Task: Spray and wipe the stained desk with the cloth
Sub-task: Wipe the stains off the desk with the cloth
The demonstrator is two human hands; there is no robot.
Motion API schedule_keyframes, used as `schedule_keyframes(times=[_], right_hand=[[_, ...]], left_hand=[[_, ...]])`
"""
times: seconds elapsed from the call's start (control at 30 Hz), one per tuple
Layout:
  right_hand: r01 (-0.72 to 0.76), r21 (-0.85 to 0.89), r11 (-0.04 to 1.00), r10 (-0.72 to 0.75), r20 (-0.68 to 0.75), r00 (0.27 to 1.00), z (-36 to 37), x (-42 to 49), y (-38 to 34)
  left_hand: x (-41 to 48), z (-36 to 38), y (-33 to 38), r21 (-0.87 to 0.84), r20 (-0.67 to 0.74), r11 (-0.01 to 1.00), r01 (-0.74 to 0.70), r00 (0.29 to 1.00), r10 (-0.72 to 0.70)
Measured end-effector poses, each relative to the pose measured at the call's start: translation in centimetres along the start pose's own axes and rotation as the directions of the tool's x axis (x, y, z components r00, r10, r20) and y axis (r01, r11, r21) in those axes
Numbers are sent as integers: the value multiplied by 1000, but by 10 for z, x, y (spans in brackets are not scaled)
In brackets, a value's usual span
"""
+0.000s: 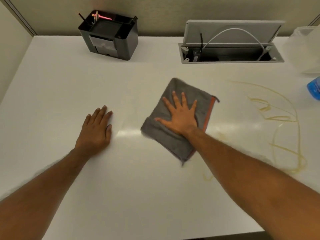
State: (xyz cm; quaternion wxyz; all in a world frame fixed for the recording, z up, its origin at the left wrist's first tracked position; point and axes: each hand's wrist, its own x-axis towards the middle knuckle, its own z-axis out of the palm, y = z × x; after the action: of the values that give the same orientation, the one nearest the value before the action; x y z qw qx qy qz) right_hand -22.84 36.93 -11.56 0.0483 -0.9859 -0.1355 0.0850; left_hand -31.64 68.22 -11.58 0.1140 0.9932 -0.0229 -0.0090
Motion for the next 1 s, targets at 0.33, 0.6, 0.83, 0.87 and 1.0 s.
schedule_keyframes(times=[0.33,0.6,0.83,0.87,1.0], right_hand=[[18,27,999,-14,-141,990,23,-121,60],[-125,-11,992,124,-29,992,5,-63,49],[62,1,998,-61,-158,986,30,-174,97],[16,5,1000,-15,-152,988,26,-174,107],[-189,43,981,192,-73,979,5,-123,123]], left_hand=[[16,11,80,-191,-50,982,-2,999,-7],[12,38,128,-109,-17,992,-57,998,55],[10,38,130,-81,-31,995,-50,998,48],[9,39,131,-79,-29,996,-48,999,46],[11,43,132,-54,-56,997,-46,997,43]])
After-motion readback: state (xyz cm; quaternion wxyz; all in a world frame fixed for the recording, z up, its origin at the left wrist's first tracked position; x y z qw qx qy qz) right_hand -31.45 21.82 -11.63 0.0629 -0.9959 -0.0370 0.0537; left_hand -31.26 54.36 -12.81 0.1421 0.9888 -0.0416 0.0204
